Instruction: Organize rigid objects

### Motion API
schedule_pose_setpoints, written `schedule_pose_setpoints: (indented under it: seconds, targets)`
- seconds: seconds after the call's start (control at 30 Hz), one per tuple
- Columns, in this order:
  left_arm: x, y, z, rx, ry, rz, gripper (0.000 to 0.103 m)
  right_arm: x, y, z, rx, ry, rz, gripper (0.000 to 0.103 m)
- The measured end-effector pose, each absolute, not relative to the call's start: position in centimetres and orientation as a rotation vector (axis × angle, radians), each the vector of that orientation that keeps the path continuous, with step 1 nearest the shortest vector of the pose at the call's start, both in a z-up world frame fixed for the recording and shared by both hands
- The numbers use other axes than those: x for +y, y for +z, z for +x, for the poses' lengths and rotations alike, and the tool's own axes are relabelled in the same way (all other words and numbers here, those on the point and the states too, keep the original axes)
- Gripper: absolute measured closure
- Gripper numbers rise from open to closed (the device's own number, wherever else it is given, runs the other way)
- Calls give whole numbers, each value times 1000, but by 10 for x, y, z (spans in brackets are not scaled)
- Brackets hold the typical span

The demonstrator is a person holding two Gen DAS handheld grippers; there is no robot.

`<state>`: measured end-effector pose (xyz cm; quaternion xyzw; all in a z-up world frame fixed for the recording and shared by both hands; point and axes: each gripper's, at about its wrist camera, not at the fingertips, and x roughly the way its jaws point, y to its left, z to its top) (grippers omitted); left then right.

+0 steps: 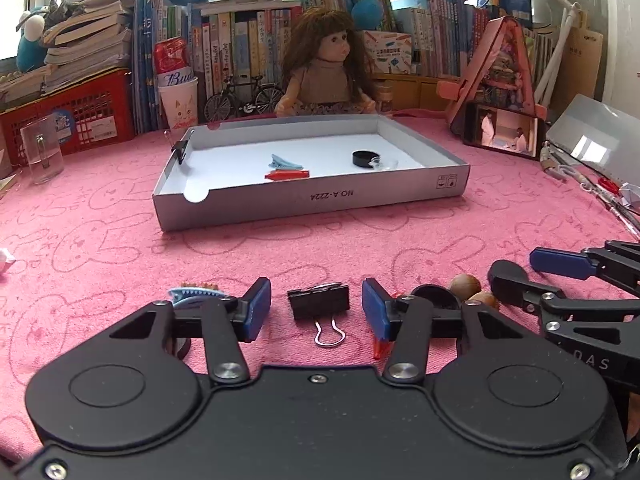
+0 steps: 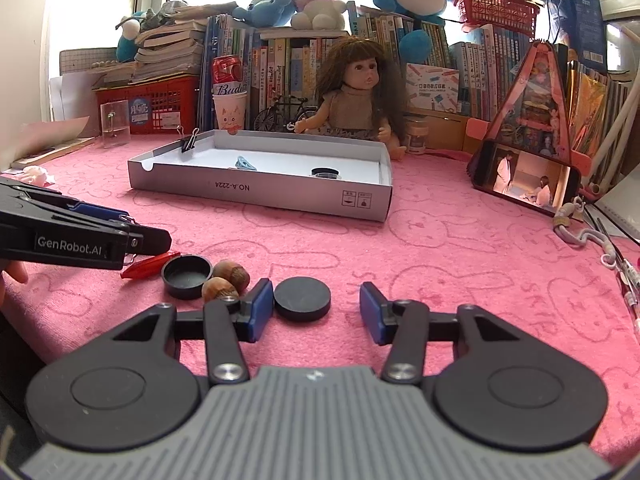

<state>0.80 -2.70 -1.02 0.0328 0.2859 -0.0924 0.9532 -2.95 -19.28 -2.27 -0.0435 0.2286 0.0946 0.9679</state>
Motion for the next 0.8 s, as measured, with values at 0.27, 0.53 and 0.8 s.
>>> schedule_pose_setpoints:
  seconds: [0.27,0.53,0.8]
  targets:
    - [-25,-11,8,585,-193,56,64,-192,-23,-31,466,196,-79,53]
    - [-21,-7,8,589,-211,19,71,-187,-20,-30,476,232,-83,67]
    - [-17,6,14,569,-206,-8,71,-188,-11,-21,459,219,-73,67]
